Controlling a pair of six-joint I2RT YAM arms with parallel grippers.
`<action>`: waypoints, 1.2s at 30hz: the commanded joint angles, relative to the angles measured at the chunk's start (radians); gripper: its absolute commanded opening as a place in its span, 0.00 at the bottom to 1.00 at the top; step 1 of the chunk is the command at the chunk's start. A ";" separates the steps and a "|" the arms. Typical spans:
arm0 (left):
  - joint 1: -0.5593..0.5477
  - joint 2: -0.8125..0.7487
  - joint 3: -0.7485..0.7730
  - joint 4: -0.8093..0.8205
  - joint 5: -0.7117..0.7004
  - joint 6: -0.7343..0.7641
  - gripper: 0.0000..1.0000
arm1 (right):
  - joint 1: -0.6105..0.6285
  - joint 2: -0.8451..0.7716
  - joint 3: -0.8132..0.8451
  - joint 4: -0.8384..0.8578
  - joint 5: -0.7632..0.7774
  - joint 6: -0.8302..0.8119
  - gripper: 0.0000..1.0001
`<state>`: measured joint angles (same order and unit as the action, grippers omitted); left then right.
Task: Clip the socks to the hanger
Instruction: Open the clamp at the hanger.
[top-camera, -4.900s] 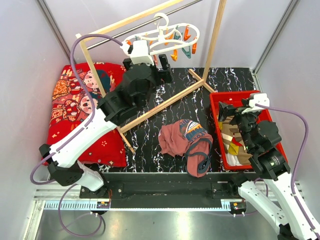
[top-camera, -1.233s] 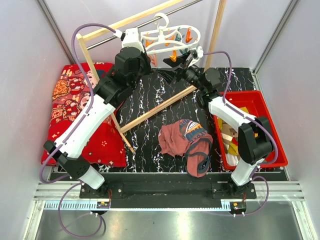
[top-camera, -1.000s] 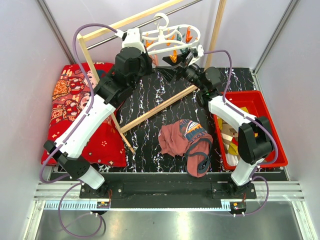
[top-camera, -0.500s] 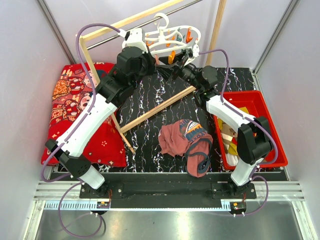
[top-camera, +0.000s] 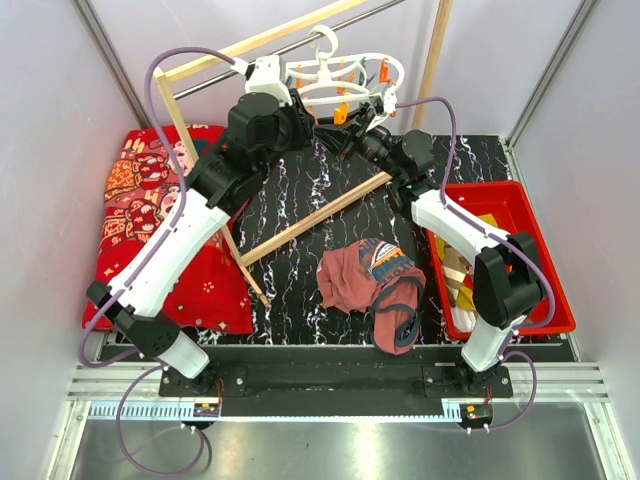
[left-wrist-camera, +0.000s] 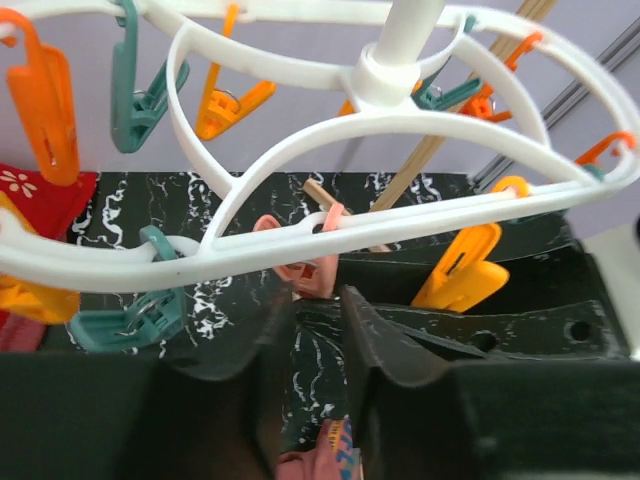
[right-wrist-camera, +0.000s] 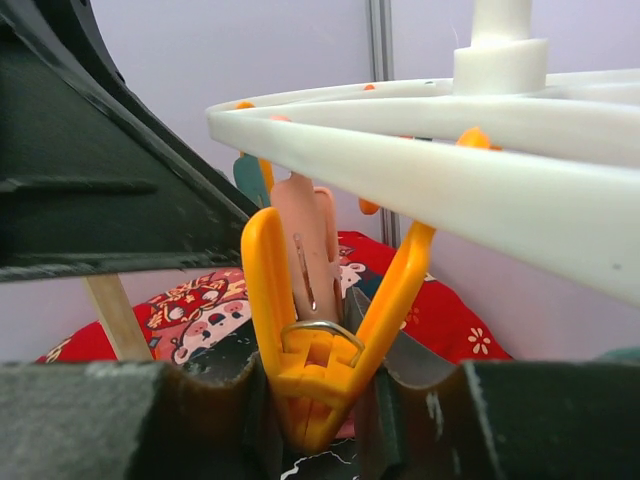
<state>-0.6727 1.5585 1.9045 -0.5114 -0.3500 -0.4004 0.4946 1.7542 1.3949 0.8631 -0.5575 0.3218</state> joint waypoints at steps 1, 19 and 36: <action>0.019 -0.104 0.004 0.056 0.049 -0.035 0.39 | 0.009 -0.024 0.032 0.017 0.011 0.011 0.13; 0.079 -0.092 -0.044 0.086 0.193 -0.089 0.59 | 0.009 -0.032 0.029 0.030 -0.004 0.051 0.02; 0.081 -0.106 -0.145 0.200 0.128 -0.064 0.71 | 0.009 -0.033 0.019 0.042 -0.004 0.054 0.00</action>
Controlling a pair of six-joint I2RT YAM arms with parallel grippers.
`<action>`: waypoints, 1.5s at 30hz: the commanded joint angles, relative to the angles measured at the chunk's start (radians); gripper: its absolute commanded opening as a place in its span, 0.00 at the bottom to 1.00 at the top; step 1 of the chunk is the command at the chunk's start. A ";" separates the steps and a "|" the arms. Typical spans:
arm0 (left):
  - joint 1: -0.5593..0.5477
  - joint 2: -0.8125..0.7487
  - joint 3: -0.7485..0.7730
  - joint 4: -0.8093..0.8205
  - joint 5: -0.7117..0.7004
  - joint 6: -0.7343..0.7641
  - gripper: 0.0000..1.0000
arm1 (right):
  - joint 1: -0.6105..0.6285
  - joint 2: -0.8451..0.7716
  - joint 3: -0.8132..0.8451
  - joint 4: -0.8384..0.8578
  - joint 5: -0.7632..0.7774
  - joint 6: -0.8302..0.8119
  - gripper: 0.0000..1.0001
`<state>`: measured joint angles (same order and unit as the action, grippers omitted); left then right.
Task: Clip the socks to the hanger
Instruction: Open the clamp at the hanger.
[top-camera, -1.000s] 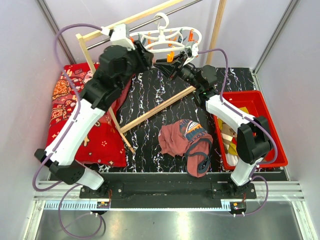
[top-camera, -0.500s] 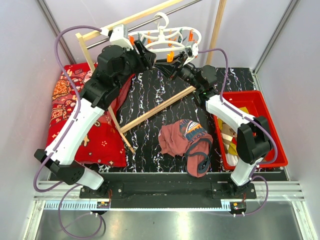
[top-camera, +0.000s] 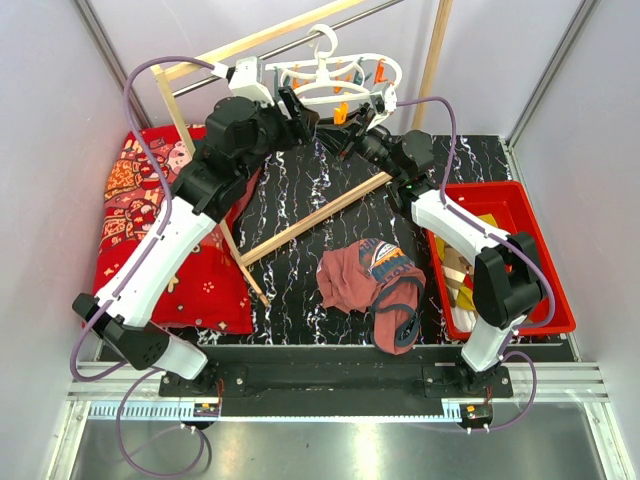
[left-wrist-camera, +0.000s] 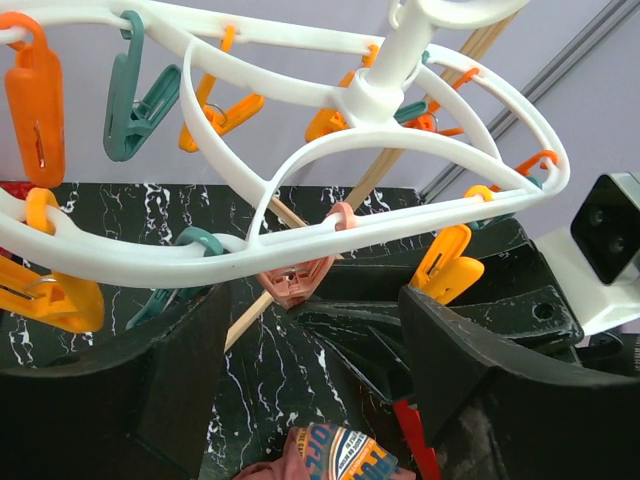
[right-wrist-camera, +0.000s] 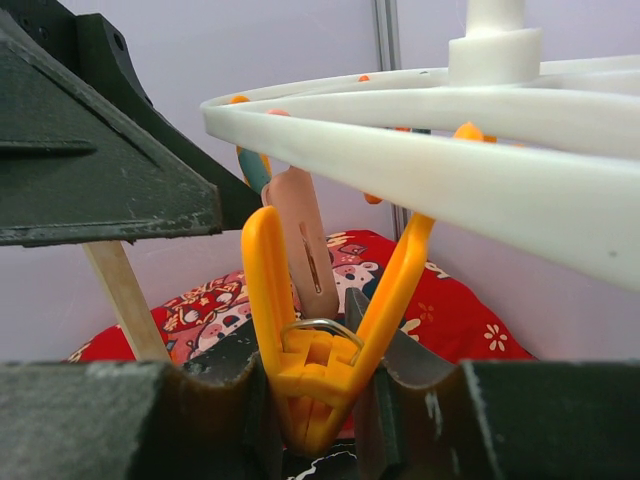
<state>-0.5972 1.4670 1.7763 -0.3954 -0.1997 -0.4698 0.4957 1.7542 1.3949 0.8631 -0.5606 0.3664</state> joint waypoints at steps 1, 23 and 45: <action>0.005 -0.010 -0.018 0.092 -0.023 0.008 0.71 | 0.007 -0.033 0.019 0.042 -0.001 0.008 0.00; 0.005 0.021 -0.097 0.256 -0.070 0.065 0.63 | 0.007 -0.045 0.003 0.040 -0.001 -0.001 0.00; 0.005 0.015 -0.109 0.286 -0.081 0.097 0.18 | 0.009 -0.101 -0.049 0.022 0.013 -0.015 0.04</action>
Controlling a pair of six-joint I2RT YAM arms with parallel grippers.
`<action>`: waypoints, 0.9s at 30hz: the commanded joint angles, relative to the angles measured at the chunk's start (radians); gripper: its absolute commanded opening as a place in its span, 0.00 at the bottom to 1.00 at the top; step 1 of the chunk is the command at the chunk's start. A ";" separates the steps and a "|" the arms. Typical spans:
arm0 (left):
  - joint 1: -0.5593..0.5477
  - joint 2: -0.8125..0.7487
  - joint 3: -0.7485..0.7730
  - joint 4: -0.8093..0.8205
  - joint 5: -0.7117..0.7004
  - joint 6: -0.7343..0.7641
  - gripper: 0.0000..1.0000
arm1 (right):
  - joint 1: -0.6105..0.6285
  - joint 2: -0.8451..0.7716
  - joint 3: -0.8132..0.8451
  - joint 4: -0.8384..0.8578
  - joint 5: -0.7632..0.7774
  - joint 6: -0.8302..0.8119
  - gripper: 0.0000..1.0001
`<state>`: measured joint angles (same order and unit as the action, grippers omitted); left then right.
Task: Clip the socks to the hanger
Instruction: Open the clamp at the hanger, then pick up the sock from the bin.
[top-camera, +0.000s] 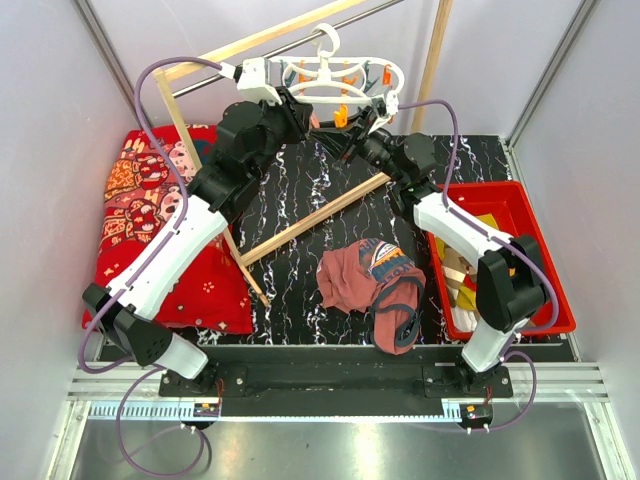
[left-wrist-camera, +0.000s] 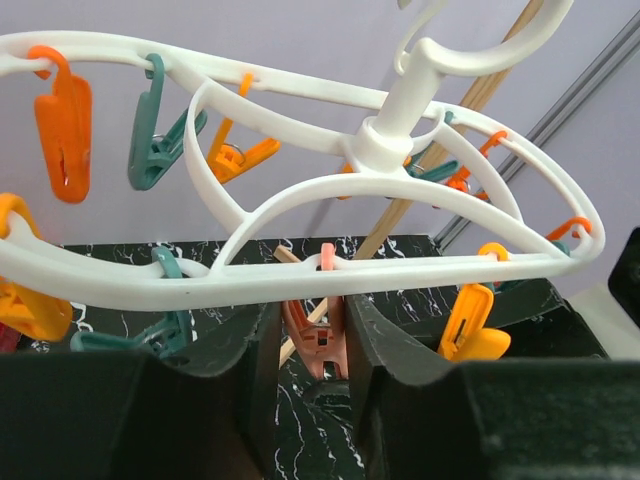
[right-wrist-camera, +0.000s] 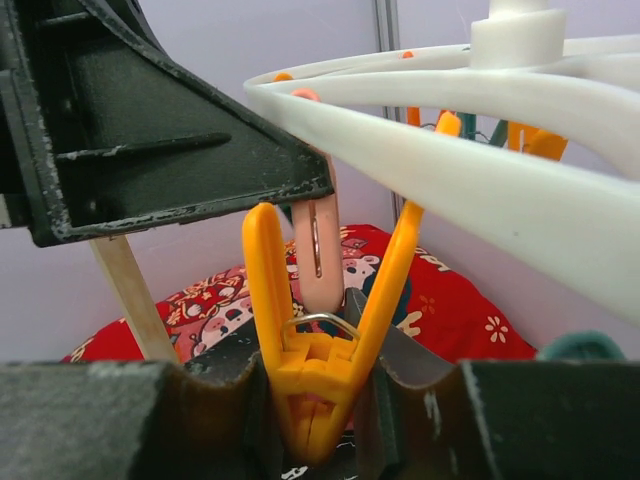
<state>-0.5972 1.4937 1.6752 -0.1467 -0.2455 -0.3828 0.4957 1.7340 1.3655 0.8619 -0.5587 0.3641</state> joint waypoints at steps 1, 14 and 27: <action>0.005 -0.013 -0.009 0.038 -0.040 0.013 0.17 | 0.007 -0.088 -0.037 0.009 0.016 -0.016 0.08; 0.005 -0.049 -0.045 0.052 -0.109 0.113 0.03 | 0.007 -0.398 -0.201 -0.518 0.180 -0.094 0.86; 0.005 -0.069 -0.074 0.055 -0.124 0.174 0.01 | -0.008 -0.695 -0.191 -1.452 0.583 -0.097 1.00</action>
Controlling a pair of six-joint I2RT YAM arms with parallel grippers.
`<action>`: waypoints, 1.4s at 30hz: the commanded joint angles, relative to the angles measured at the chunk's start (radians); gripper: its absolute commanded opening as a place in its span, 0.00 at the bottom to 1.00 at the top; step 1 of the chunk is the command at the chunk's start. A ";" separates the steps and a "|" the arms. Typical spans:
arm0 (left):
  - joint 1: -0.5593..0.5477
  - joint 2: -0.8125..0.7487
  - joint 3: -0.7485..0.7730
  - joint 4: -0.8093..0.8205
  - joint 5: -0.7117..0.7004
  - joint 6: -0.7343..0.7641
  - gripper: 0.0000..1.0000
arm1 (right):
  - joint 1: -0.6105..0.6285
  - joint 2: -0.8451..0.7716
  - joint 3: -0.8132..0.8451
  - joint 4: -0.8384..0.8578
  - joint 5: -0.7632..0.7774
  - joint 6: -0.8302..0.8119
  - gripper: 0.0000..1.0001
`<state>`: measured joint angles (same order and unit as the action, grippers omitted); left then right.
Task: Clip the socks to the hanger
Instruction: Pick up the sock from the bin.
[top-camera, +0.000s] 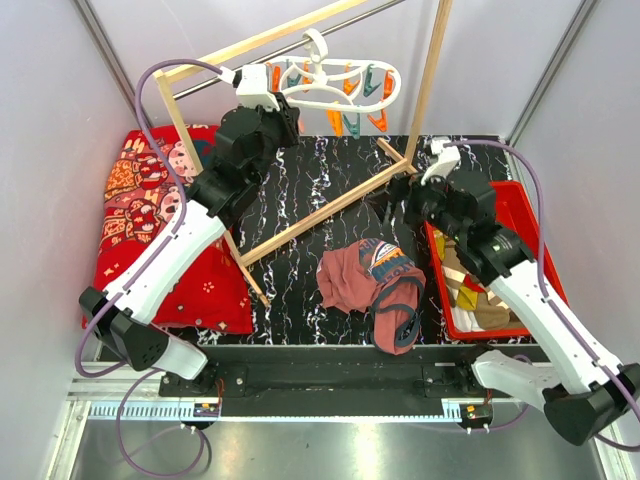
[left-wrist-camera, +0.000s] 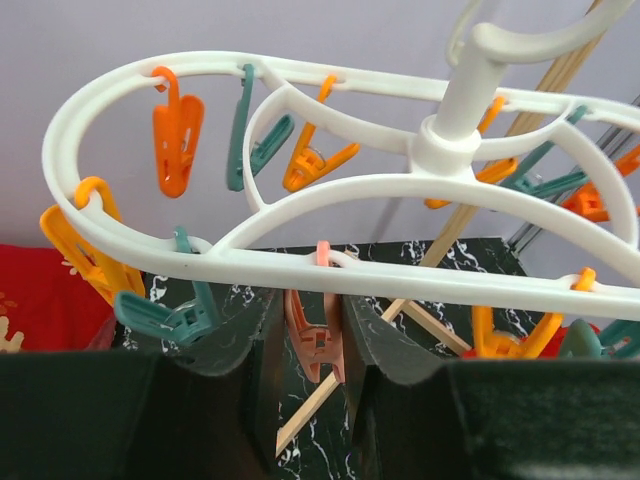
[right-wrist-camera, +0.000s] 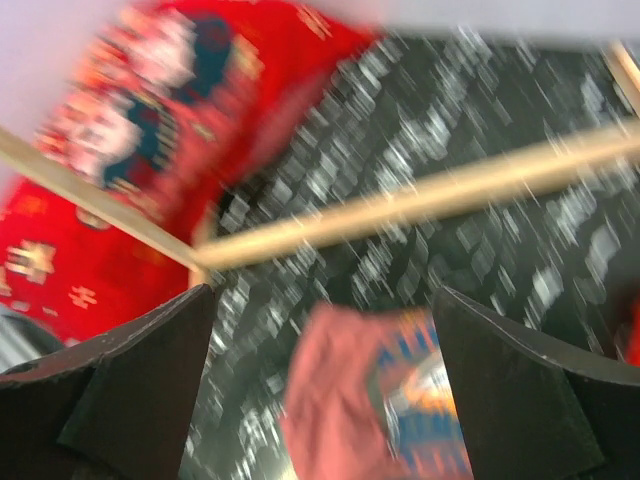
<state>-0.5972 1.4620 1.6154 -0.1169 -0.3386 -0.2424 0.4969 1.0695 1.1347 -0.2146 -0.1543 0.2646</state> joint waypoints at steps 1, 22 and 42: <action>0.004 -0.035 -0.014 0.025 -0.031 0.038 0.01 | -0.027 -0.032 0.048 -0.415 0.203 0.005 1.00; 0.004 -0.025 0.028 -0.030 -0.042 0.069 0.00 | -0.491 0.490 0.359 -0.574 0.363 0.076 1.00; 0.005 -0.023 0.052 -0.081 -0.039 0.080 0.00 | -0.589 0.960 0.540 -0.548 0.190 -0.056 0.51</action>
<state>-0.5972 1.4590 1.6253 -0.1730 -0.3576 -0.1791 -0.0883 1.9827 1.6253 -0.7753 0.0757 0.2493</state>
